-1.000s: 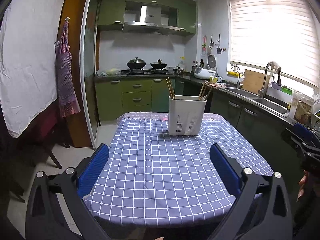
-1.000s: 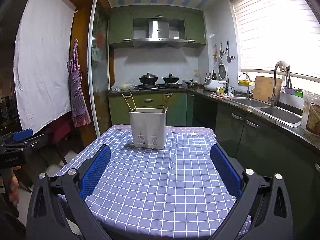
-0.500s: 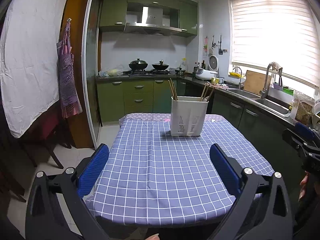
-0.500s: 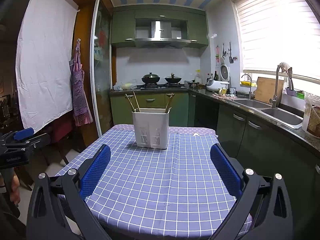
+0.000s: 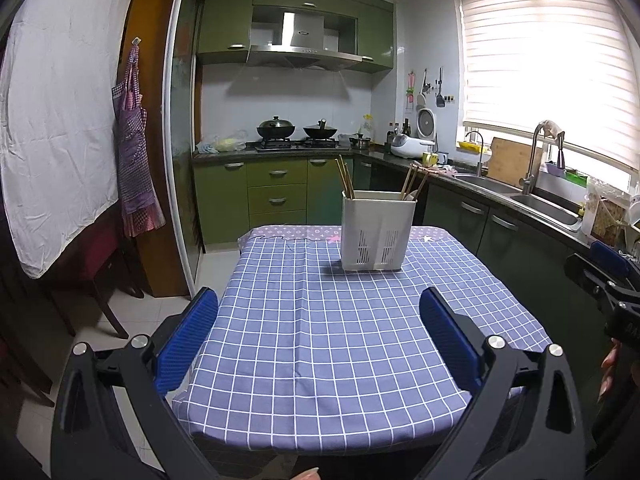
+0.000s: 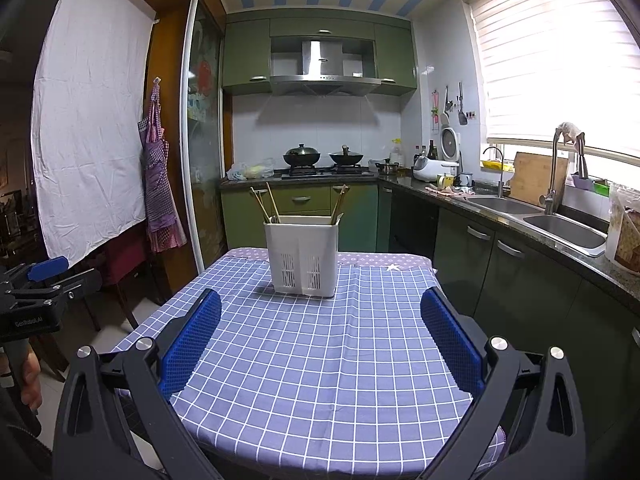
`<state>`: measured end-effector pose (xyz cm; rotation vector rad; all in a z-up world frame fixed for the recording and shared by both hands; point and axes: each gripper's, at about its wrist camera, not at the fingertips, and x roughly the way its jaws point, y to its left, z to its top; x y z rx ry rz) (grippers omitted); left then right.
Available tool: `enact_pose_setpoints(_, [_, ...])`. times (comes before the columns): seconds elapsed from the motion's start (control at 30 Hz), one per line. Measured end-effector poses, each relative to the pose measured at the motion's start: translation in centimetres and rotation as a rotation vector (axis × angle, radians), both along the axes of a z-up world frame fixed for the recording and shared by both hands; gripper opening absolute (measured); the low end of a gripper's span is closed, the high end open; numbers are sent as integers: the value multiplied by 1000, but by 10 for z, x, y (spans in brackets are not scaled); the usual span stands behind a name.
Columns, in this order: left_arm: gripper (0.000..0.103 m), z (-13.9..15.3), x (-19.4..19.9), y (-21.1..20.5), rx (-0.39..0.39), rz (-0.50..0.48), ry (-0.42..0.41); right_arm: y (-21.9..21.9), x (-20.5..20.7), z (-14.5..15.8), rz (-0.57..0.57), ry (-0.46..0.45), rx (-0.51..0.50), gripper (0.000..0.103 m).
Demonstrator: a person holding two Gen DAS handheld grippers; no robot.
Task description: Organize utensils
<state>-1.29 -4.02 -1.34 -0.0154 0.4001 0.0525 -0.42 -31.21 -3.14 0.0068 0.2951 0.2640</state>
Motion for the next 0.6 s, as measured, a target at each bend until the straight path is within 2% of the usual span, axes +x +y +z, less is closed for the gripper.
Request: enact_pose_setpoints(0.6, [96, -1, 0, 0, -2, 0, 2, 2, 2, 0, 5, 6, 4, 98])
